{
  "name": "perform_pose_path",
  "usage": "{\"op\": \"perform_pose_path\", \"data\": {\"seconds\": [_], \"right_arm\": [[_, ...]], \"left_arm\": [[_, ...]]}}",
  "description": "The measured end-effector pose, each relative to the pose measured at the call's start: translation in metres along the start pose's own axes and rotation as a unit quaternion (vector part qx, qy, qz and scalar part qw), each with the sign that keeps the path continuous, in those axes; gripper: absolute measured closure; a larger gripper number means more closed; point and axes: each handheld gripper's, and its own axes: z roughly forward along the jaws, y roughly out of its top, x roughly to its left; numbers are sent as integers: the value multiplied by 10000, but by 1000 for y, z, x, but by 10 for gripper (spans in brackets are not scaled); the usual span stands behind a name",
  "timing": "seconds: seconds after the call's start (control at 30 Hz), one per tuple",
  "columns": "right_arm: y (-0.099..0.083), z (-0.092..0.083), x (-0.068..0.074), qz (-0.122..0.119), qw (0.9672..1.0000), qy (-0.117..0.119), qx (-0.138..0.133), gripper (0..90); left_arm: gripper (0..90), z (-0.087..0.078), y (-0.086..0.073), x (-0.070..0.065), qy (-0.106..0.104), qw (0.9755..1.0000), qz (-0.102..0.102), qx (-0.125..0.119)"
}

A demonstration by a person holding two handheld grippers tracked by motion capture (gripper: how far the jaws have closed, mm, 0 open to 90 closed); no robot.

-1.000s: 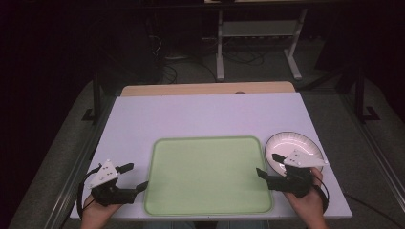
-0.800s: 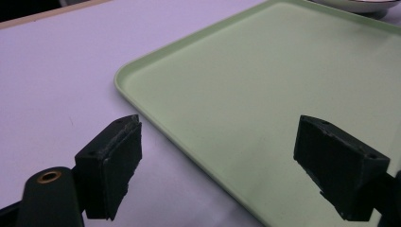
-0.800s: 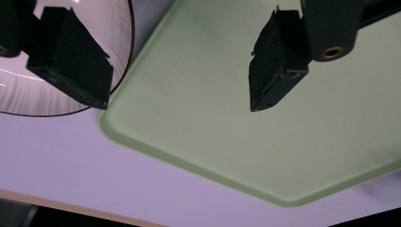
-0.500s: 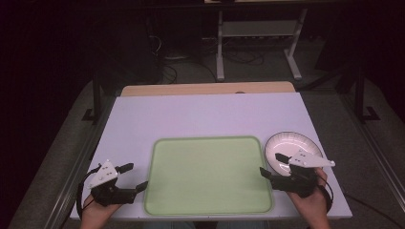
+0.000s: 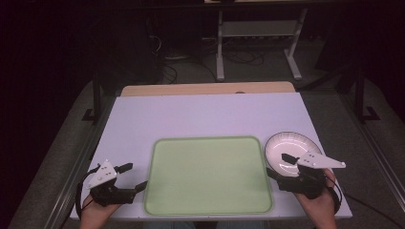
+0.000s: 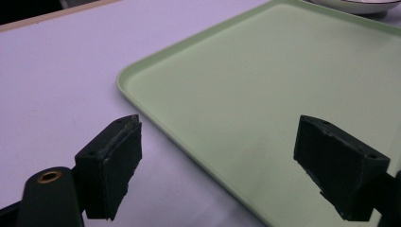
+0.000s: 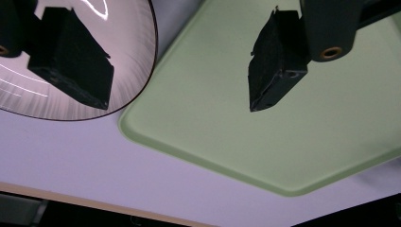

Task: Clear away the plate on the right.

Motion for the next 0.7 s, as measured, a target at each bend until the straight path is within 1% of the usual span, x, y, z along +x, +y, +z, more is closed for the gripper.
{"op": "perform_pose_path", "data": {"seconds": [0.17, 0.37, 0.4, 0.5, 0.53, 0.57, 0.7], "right_arm": [[0, -2, -2, 19, 10000, 2, -1, 226], [2, -7, -1, -67, 10000, -11, 32, 225], [2, -8, -2, -48, 10000, 30, 57, 225], [3, -10, -5, -58, 9999, 26, 113, 225], [6, -12, -7, -51, 9999, 67, 132, 225], [6, -12, -7, -51, 9999, 67, 132, 225], [9, -21, -11, -92, 9997, 10, 215, 225]], "left_arm": [[159, 0, 0, 0, 9, 10000, 2, 2], [159, 1, -1, 0, 12, 10000, -4, 13], [158, 0, -1, -1, 9, 10000, -5, 8], [159, 0, -1, -1, 9, 10000, -3, 14], [158, 1, -1, -1, 10, 10000, -2, 20], [158, 1, -1, -1, 10, 10000, -2, 20], [159, 1, -1, -1, 12, 10000, -9, 32]]}}
